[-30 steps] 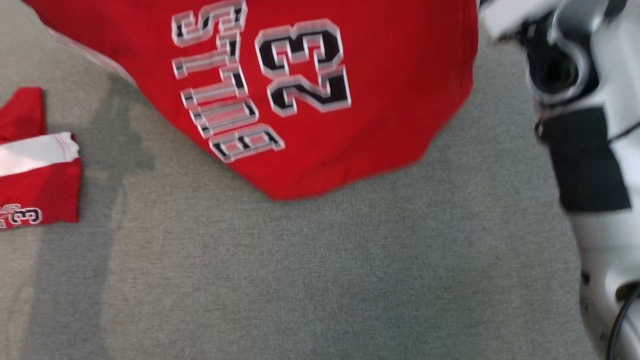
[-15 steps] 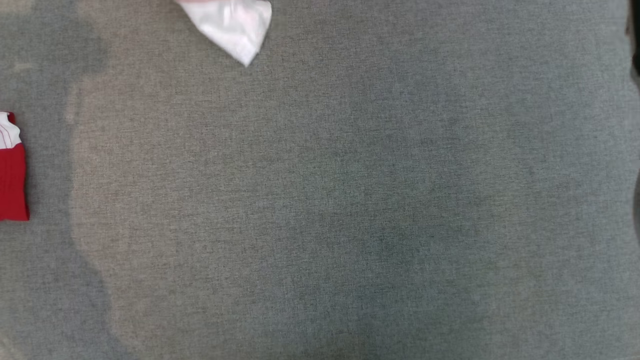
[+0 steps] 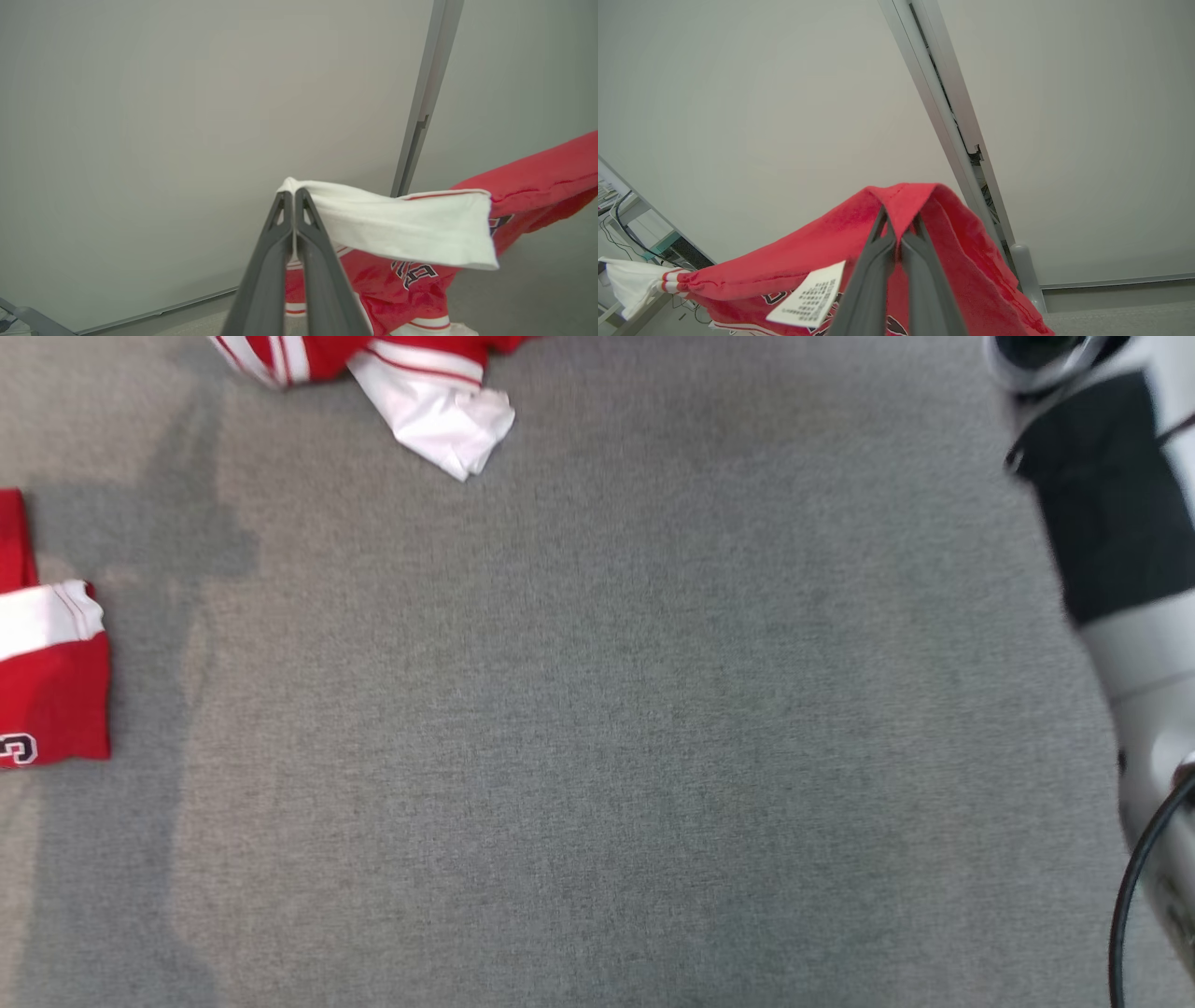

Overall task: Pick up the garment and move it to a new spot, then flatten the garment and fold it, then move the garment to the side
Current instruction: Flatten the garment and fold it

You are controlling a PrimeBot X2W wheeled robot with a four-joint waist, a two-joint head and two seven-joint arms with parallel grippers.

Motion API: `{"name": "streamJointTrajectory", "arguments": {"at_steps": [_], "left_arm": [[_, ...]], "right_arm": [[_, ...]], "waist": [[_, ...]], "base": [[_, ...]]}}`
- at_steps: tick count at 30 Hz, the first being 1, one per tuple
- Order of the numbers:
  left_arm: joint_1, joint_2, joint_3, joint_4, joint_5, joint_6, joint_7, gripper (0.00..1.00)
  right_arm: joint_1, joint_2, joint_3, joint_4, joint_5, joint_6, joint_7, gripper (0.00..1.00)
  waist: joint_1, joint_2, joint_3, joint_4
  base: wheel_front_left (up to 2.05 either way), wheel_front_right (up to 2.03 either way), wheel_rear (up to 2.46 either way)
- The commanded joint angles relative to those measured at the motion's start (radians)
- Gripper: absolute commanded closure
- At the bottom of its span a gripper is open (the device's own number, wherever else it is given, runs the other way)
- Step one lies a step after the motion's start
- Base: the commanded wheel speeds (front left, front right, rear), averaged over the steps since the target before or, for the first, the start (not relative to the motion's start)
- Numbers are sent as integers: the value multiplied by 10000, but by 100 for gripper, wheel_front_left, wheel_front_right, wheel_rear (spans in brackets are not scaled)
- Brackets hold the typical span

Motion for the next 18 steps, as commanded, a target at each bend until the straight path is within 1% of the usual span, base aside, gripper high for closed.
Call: {"name": "streamJointTrajectory", "arguments": {"at_steps": [1,6,11,14,15,16,18], "left_arm": [[636,221,-302,-310,-487,1,306,100],[2487,709,-1255,-1299,-1620,1,1222,100],[4190,988,-1838,-2141,-2596,1,2016,100],[5258,1010,-2019,-2620,-3353,206,2439,100],[5911,1069,-2143,-3021,-3837,434,2772,100],[5911,1069,-2143,-3021,-3837,434,2772,100],[6391,1247,-2267,-3415,-4149,677,3046,100]], "right_arm": [[655,-135,312,17,110,5,237,100],[2395,-500,1084,-298,692,5,1139,100],[4152,-1128,1811,-943,1403,5,2423,100],[5160,-1547,2259,-1527,1895,5,3269,100],[5740,-1922,2502,-1956,2219,5,3839,100],[5740,-1922,2502,-1956,2219,5,3839,100],[6228,-2249,2612,-2364,2526,5,4268,100]], "waist": [[0,0,-691,-59],[0,0,-1761,-45],[0,0,-2836,-23],[0,0,-3411,-84],[0,0,-3692,-118],[0,0,-3692,-118],[0,0,-3892,-157]], "base": [[0,0,0],[0,0,0],[0,0,0],[0,0,0],[0,0,0],[0,0,0],[0,0,0]]}}
